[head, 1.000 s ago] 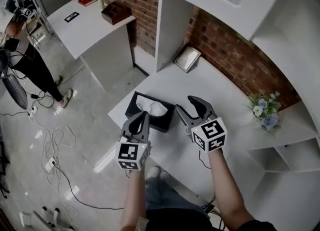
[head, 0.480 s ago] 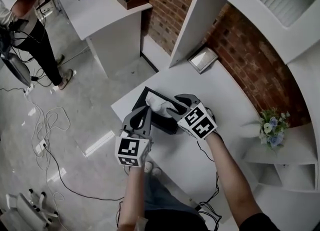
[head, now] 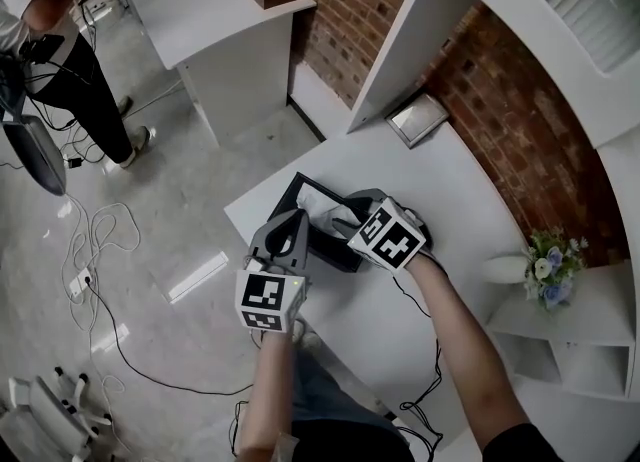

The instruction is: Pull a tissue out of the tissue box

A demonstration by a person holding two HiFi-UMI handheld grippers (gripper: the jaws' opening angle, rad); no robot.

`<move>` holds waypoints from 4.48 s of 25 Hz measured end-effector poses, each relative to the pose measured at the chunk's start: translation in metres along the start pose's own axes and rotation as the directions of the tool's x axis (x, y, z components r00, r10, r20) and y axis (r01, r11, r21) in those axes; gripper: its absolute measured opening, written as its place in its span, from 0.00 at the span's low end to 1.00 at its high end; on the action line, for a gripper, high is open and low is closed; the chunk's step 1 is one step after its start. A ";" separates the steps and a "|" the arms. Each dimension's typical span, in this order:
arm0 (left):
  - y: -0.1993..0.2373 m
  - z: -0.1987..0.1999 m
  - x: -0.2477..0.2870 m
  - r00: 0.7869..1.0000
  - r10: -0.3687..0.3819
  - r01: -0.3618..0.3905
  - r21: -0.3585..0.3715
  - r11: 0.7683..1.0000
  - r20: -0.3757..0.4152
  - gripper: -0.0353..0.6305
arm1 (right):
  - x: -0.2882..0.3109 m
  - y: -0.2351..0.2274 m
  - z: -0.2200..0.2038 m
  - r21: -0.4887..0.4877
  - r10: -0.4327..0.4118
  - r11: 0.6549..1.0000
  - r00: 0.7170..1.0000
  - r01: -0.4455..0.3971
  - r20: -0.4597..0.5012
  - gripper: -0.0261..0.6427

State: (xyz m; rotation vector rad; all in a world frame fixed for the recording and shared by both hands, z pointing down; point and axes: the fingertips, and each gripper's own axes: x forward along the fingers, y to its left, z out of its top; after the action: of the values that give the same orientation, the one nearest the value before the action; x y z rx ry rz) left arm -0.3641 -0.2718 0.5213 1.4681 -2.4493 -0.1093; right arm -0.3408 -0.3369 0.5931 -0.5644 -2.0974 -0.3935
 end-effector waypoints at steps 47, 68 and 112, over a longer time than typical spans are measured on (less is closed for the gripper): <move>-0.001 0.022 -0.029 0.999 -0.020 0.020 -0.014 1.000 0.038 0.07 | -0.093 -0.039 0.047 -0.001 -0.405 0.912 0.900 0.411 0.161 0.04; -0.059 0.096 -0.039 0.987 -0.116 0.100 0.139 0.985 0.113 0.07 | -0.280 -0.022 0.029 0.489 -0.739 0.674 0.491 0.554 0.462 0.04; -0.209 0.118 -0.029 0.921 -0.373 0.325 0.305 0.895 0.114 0.07 | -0.378 0.053 -0.134 0.842 -0.956 0.292 0.129 0.453 0.262 0.04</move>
State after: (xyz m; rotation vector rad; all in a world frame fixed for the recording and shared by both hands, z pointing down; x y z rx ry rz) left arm -0.2058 -0.3562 0.3593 2.1000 -2.3725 0.0458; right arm -0.0345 -0.4482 0.3532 1.1332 -3.0488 0.0372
